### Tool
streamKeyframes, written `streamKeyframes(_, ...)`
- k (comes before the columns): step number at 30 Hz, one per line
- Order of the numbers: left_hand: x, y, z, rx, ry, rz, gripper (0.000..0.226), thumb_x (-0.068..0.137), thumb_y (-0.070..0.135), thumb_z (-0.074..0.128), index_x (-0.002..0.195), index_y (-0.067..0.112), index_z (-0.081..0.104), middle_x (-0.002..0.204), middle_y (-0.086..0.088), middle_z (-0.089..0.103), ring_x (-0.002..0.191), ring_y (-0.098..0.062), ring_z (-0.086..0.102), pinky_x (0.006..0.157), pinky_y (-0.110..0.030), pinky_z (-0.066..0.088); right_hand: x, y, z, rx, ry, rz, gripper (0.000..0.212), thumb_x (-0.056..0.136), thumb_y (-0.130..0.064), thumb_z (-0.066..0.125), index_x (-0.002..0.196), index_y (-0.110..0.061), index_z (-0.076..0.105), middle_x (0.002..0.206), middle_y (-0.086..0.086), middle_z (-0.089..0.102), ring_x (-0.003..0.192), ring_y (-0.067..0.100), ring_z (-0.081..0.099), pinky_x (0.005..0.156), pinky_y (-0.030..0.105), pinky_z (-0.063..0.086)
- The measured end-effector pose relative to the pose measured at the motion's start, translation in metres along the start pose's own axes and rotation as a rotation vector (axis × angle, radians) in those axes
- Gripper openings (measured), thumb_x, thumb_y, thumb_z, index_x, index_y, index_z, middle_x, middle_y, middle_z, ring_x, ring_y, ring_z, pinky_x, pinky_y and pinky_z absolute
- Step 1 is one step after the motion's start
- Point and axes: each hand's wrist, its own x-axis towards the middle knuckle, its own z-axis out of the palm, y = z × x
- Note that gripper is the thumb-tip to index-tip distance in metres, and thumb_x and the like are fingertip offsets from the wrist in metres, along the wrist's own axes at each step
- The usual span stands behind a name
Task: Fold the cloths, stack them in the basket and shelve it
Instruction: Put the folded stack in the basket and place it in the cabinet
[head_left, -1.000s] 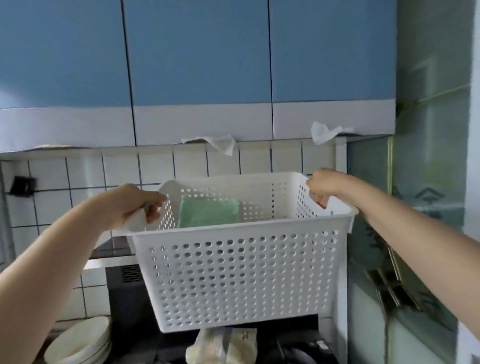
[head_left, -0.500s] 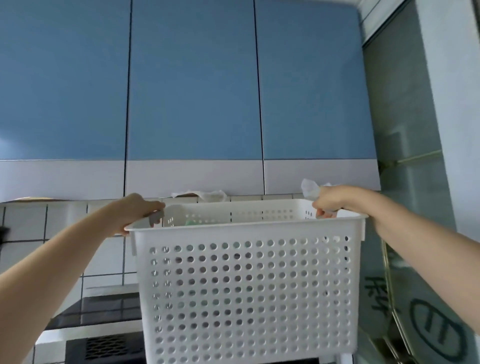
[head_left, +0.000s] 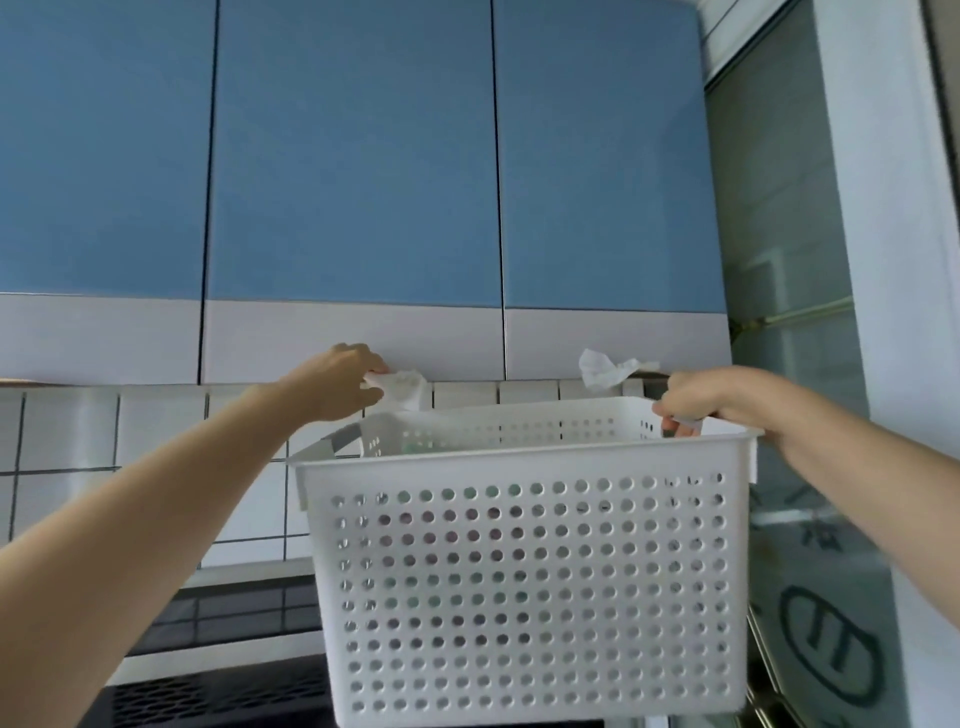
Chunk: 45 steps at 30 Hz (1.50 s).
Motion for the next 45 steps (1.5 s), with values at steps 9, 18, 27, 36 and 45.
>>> streamKeyframes(9, -0.021, 0.016, -0.006, -0.193, 0.260, -0.109, 0.021, 0.075, 0.014, 0.064, 0.095, 0.012, 0.064, 0.097, -0.005, 0.060, 0.101, -0.027, 0.050, 0.077, -0.030, 0.038, -0.011, -0.012, 0.012, -0.045, 0.022, 0.020, 0.011, 0.092, -0.006, 0.047, 0.083, -0.006, 0.053, 0.090, 0.010, 0.057, 0.077, 0.022, 0.054, 0.061, 0.027, 0.043)
streamKeyframes(18, -0.091, 0.017, -0.019, -0.446, 0.766, -0.181, 0.026, 0.072, 0.016, 0.077, 0.083, 0.011, 0.054, 0.086, 0.001, 0.049, 0.085, -0.020, 0.045, 0.069, -0.022, 0.028, -0.022, -0.029, 0.017, 0.050, -0.029, -0.009, 0.021, 0.099, -0.018, 0.042, 0.091, -0.007, 0.057, 0.087, 0.010, 0.060, 0.073, 0.022, 0.057, 0.063, 0.029, 0.045)
streamKeyframes(27, -0.141, -0.004, -0.022, -0.560, 0.952, -0.257, 0.032, 0.087, 0.023, 0.064, 0.110, 0.012, 0.044, 0.099, -0.001, 0.054, 0.087, -0.017, 0.048, 0.069, -0.028, 0.034, -0.036, -0.039, 0.018, 0.008, -0.017, -0.085, 0.025, 0.095, -0.013, 0.046, 0.103, 0.000, 0.065, 0.093, 0.012, 0.068, 0.086, 0.027, 0.066, 0.066, 0.028, 0.046)
streamKeyframes(36, -0.186, -0.043, -0.050, -0.566, 1.014, -0.380, 0.041, 0.097, 0.021, 0.048, 0.136, 0.016, 0.037, 0.112, 0.002, 0.056, 0.085, -0.003, 0.052, 0.076, -0.021, 0.041, -0.041, -0.078, 0.023, 0.001, -0.067, -0.146, 0.019, 0.094, -0.010, 0.045, 0.093, -0.002, 0.062, 0.079, 0.007, 0.065, 0.078, 0.024, 0.057, 0.059, 0.024, 0.043)
streamKeyframes(45, -0.197, -0.039, -0.062, -0.561, 0.868, -0.385, 0.033, 0.095, 0.015, 0.050, 0.127, 0.020, 0.044, 0.099, 0.002, 0.060, 0.075, -0.003, 0.053, 0.060, -0.008, 0.038, -0.048, -0.117, 0.031, -0.015, -0.082, -0.199, 0.023, 0.095, -0.012, 0.043, 0.094, -0.001, 0.063, 0.079, 0.007, 0.064, 0.073, 0.022, 0.057, 0.060, 0.026, 0.043)
